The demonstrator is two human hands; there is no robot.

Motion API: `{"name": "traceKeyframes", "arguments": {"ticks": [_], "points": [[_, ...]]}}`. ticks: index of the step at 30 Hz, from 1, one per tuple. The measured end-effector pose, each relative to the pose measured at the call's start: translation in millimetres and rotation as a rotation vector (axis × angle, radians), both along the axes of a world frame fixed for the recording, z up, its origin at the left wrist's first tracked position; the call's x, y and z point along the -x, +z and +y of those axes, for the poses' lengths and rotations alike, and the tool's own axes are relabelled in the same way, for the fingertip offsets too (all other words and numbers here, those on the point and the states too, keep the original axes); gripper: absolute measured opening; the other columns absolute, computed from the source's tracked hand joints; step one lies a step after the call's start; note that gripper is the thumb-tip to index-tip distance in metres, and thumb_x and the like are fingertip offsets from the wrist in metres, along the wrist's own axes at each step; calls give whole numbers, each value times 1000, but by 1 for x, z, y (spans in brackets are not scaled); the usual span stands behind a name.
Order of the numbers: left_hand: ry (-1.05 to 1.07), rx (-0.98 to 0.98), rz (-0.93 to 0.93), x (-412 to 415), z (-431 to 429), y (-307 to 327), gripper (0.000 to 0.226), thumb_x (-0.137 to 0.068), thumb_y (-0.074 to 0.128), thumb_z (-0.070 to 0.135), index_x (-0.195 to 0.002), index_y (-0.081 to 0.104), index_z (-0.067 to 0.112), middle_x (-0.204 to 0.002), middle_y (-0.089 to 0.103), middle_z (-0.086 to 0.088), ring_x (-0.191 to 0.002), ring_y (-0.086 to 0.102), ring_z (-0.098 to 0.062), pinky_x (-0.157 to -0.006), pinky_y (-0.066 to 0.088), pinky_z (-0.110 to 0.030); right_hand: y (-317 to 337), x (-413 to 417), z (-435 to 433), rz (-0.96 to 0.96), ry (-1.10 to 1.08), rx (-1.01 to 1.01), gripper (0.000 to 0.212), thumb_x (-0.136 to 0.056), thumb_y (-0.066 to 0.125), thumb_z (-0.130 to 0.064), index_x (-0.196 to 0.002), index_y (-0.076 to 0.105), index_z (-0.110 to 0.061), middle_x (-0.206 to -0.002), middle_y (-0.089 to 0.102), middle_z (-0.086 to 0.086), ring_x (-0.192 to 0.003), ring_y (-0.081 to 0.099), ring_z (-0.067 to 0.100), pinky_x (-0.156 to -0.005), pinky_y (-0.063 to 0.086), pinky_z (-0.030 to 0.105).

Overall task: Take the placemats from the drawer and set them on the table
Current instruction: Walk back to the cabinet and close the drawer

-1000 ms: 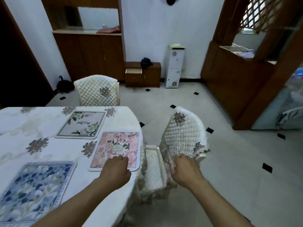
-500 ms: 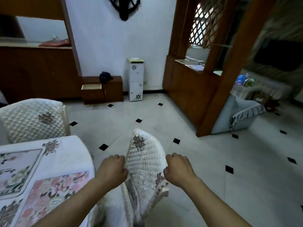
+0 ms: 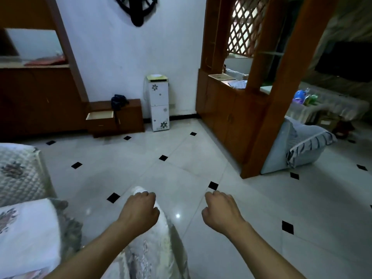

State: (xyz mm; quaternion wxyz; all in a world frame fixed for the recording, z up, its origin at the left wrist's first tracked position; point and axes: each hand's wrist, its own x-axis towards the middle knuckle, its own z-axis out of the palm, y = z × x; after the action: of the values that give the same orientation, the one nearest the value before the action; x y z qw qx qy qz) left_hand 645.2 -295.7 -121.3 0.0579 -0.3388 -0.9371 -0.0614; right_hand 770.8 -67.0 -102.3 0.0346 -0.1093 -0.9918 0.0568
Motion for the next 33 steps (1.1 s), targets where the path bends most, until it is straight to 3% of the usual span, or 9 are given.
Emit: {"name": "traceKeyframes", "arguments": {"ticks": [3, 5, 9, 14, 18, 21, 24, 33], "points": [[78, -20, -18, 16, 50, -9, 18, -76, 49, 27, -68, 51, 11, -62, 47, 0, -59, 40, -20, -53, 33, -30, -6, 31, 64, -11, 68, 9, 8, -83, 45, -25, -82, 44, -17, -81, 45, 1, -72, 41, 21, -69, 27, 33], [154, -42, -38, 25, 84, -10, 18, -78, 49, 27, -70, 53, 11, -64, 49, -1, -59, 42, -19, -56, 38, -31, -7, 51, 108, -19, 106, 12, 8, -83, 45, -25, -81, 44, -17, -81, 42, -1, -73, 42, 22, -69, 28, 33], [253, -28, -54, 40, 136, 2, 18, -82, 48, 29, -72, 52, 14, -69, 53, 0, -64, 47, -18, -57, 32, -30, -1, 86, 173, -43, 191, 30, 9, -83, 45, -24, -80, 43, -16, -81, 42, 0, -83, 56, 25, -71, 33, 33], [332, -52, -23, 77, 170, 16, 16, -82, 50, 32, -74, 53, 17, -72, 57, 0, -65, 50, -19, -58, 34, -30, 5, 150, 219, -19, 274, 22, 11, -84, 44, -27, -81, 42, -17, -81, 43, 0, -73, 43, 20, -74, 36, 33], [385, -18, -15, 120, 178, 16, 15, -81, 53, 32, -74, 53, 18, -71, 58, 0, -66, 53, -21, -58, 36, -31, 7, 210, 234, -18, 324, 23, 11, -84, 43, -27, -80, 41, -17, -81, 45, 1, -74, 45, 21, -76, 38, 34], [410, -51, -4, 165, 184, 9, 14, -80, 53, 31, -74, 53, 19, -70, 55, 2, -65, 51, -20, -58, 36, -30, 9, 259, 247, -18, 342, -9, 10, -83, 44, -26, -81, 42, -17, -83, 48, 3, -77, 50, 24, -75, 38, 34], [421, -96, -4, 229, 193, -3, 17, -80, 57, 29, -70, 47, 19, -66, 47, 3, -61, 45, -20, -57, 32, -30, 7, 317, 265, -20, 334, -30, 11, -83, 44, -26, -79, 41, -17, -81, 43, 1, -72, 40, 22, -70, 31, 32], [460, -38, -64, 412, 217, 6, 18, -84, 48, 33, -82, 54, 16, -79, 57, -1, -76, 56, -23, -62, 34, -32, 24, 503, 296, -35, 292, -76, 11, -85, 46, -26, -79, 42, -18, -77, 39, -2, -70, 39, 20, -69, 27, 30]]}}
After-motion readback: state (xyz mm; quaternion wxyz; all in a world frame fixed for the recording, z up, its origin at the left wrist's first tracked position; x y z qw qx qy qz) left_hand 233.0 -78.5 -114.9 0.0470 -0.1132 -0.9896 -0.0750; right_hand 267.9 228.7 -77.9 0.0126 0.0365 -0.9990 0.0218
